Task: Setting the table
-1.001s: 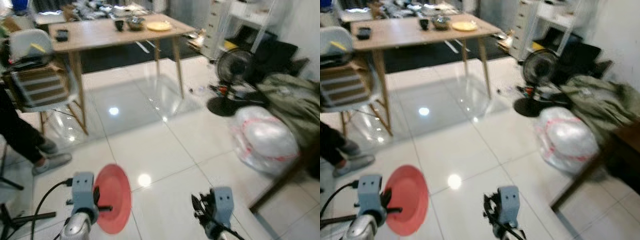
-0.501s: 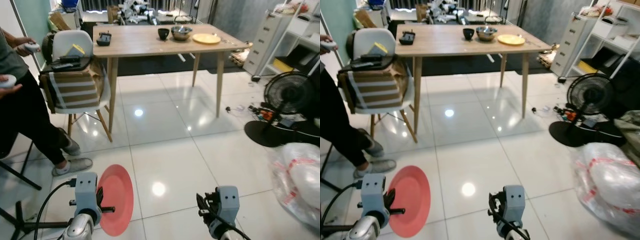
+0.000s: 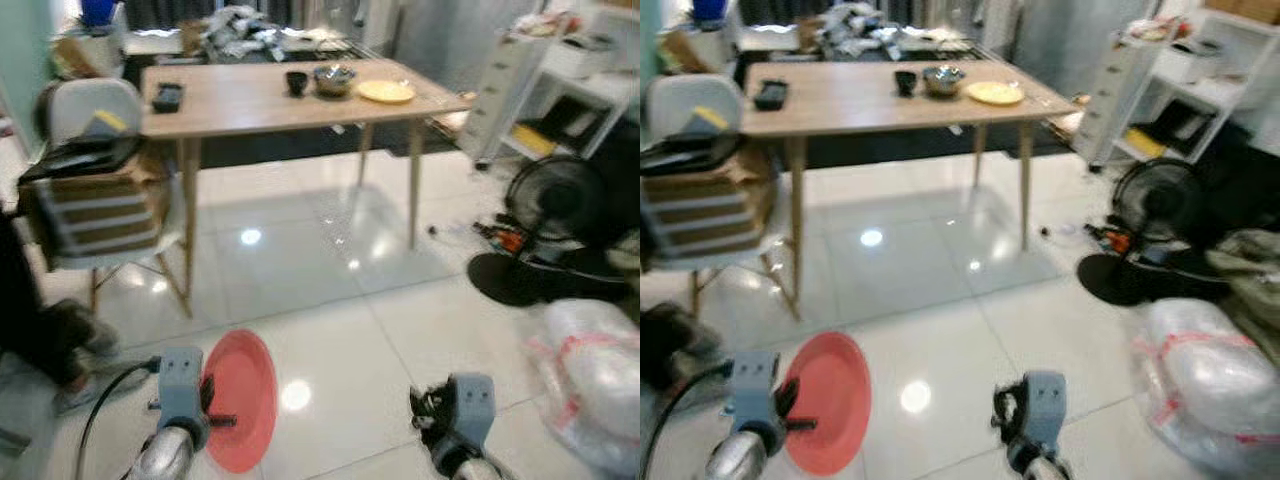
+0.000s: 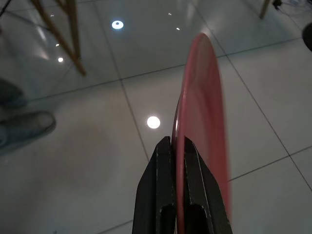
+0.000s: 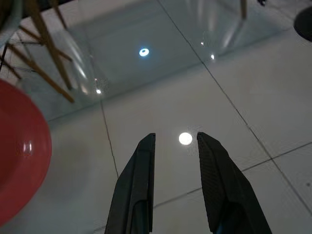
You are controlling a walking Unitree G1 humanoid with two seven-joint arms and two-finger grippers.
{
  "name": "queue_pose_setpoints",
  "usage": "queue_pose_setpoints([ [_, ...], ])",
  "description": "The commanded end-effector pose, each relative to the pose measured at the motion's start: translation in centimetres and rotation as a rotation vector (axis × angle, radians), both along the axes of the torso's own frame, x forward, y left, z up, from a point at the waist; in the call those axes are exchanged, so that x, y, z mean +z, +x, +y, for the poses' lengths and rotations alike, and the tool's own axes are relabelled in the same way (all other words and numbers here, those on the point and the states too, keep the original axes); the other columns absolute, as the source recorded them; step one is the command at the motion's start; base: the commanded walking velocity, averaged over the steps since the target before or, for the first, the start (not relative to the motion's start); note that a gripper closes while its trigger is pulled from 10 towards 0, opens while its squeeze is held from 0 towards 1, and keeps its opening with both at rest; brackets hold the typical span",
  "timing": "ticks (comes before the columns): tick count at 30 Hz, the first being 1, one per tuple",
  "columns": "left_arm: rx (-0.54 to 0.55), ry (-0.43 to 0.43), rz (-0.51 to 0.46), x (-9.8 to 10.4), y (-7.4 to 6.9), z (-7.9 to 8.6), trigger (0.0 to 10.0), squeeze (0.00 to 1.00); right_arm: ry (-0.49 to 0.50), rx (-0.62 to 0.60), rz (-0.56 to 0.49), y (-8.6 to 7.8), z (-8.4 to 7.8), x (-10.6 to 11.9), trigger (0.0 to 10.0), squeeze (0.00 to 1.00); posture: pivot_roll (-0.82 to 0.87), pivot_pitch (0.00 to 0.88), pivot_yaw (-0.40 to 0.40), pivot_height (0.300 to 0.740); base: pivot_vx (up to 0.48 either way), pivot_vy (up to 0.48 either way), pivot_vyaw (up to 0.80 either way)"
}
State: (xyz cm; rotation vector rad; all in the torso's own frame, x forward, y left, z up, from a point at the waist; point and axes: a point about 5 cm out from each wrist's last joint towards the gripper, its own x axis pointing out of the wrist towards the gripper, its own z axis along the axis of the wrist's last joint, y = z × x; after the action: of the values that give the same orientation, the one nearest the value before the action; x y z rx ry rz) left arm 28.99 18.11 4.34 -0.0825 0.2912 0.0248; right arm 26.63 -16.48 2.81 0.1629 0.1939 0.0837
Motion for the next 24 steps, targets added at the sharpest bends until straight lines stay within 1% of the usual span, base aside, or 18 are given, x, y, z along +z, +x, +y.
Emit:
queue_pose_setpoints([
  [1,-0.009,-0.003,0.011,-0.3,-0.2,-0.3,10.0,0.0,-0.013,-0.017,0.018,-0.2,-0.7,-0.3,10.0,0.0,0.01,0.088,0.07,0.74,0.48,0.0,-0.8],
  [7,-0.008,-0.003,0.01,-0.3,-0.2,-0.3,10.0,0.0,-0.014,-0.017,0.012,-0.2,-0.7,-0.2,10.0,0.0,0.01,0.091,0.07,0.74,0.48,0.0,-0.73],
  [14,-0.007,-0.003,0.008,-0.2,-0.2,-0.3,10.0,0.0,-0.017,-0.005,-0.002,0.1,-0.4,0.1,10.0,0.0,0.02,0.091,0.072,0.74,0.48,0.0,0.0],
  [24,-0.002,0.002,0.001,0.0,-0.2,-0.1,10.0,0.0,-0.019,0.046,-0.043,0.6,0.6,1.0,10.0,0.0,0.03,0.094,0.073,0.74,0.48,0.0,0.0],
])
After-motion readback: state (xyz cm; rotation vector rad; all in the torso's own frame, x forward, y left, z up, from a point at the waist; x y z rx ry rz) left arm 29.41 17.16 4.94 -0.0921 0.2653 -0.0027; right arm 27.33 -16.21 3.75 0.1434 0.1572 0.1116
